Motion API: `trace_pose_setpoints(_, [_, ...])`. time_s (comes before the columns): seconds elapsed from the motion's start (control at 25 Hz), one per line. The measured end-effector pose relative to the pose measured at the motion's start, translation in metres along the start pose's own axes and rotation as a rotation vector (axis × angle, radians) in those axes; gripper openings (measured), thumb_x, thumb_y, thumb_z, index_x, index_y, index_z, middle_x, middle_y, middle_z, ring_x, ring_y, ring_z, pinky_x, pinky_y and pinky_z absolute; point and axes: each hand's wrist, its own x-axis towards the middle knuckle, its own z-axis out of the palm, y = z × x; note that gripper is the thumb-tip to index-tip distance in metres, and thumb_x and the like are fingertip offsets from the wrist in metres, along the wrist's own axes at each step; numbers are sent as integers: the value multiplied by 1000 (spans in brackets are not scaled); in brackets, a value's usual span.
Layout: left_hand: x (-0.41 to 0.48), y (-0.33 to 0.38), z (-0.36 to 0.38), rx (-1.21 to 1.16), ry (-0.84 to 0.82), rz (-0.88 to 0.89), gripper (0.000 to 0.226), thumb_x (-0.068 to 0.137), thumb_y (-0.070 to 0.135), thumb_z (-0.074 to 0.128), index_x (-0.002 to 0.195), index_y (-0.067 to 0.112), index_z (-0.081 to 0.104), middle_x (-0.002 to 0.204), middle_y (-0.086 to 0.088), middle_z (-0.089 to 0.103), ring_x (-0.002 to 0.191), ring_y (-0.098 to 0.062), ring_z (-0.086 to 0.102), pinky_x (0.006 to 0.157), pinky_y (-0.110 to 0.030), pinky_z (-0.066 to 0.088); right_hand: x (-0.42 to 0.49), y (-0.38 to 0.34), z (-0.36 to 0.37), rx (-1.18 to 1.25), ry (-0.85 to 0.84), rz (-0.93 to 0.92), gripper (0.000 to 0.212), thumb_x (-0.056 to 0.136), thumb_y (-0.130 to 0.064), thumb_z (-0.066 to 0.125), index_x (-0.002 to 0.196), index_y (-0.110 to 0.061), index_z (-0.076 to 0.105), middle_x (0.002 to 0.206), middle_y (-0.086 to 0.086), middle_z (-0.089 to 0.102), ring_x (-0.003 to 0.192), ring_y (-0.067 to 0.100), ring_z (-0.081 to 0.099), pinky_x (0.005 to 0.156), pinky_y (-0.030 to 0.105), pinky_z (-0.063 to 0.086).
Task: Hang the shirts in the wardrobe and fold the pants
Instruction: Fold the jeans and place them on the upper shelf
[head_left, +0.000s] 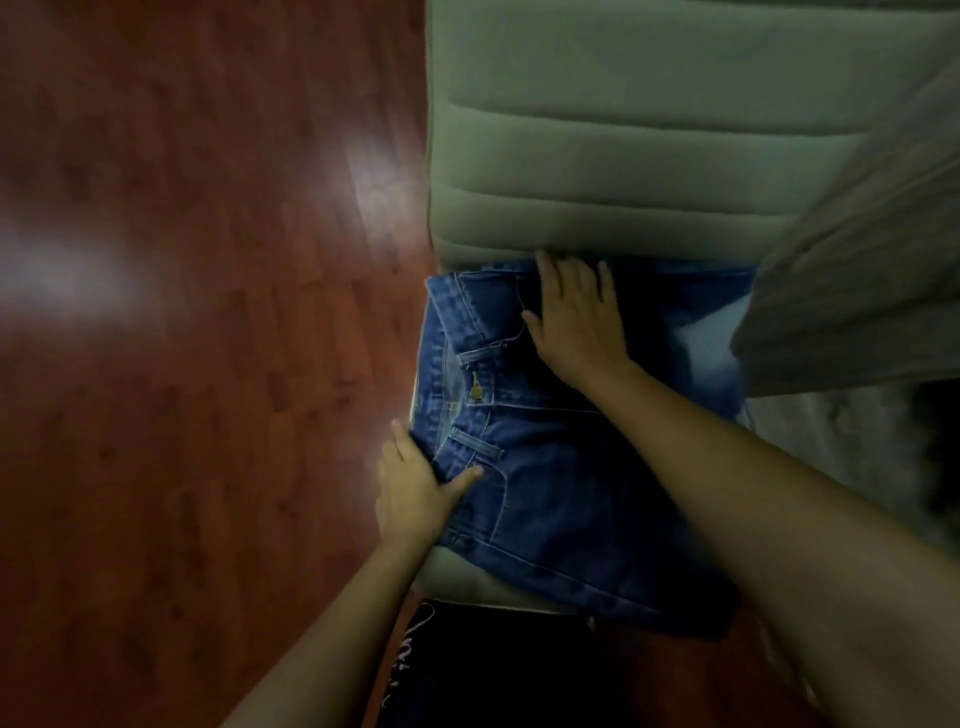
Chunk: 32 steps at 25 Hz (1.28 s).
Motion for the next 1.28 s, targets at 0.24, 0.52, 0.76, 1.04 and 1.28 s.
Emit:
trace_pose_setpoints(0.24, [-17,1,3,127,178,-14,72,64,75,60,98,18,33,93,-2,49,91,-27,56,61,-35,45,2,0,11,-12,59,136,48,91,-41,52,128,-11,48,125,18,45,117,36,38,107,49,20])
trace_pose_setpoints(0.52, [-26,1,-8,87,166,249,39,89,49,52,98,16,33,79,-7,63,71,-35,62,52,-32,32,-22,22,-17,229,419,-70,36,92,-41,49,95,-7,63,82,14,69,75,34,62,72,36,43])
trace_pose_setpoints(0.76, [-64,52,-39,-75,128,463,27,92,32,55,104,11,45,54,11,37,53,-24,47,50,-31,21,-95,51,-83,308,465,35,42,87,-47,52,93,-9,68,82,15,71,70,35,66,54,32,45])
trace_pose_setpoints(1.04, [-169,207,-120,69,-128,844,44,80,44,67,101,17,39,81,-4,61,86,-33,61,58,-31,36,-179,117,-273,464,715,410,24,92,-35,52,93,-12,60,85,13,69,80,34,63,64,33,43])
trace_pose_setpoints(1.28, [-283,335,-249,483,-79,999,75,61,27,79,115,15,28,114,-19,60,101,-41,59,77,-40,49,-277,149,-445,510,1093,563,25,93,-32,52,93,-9,60,83,16,67,77,32,61,62,26,31])
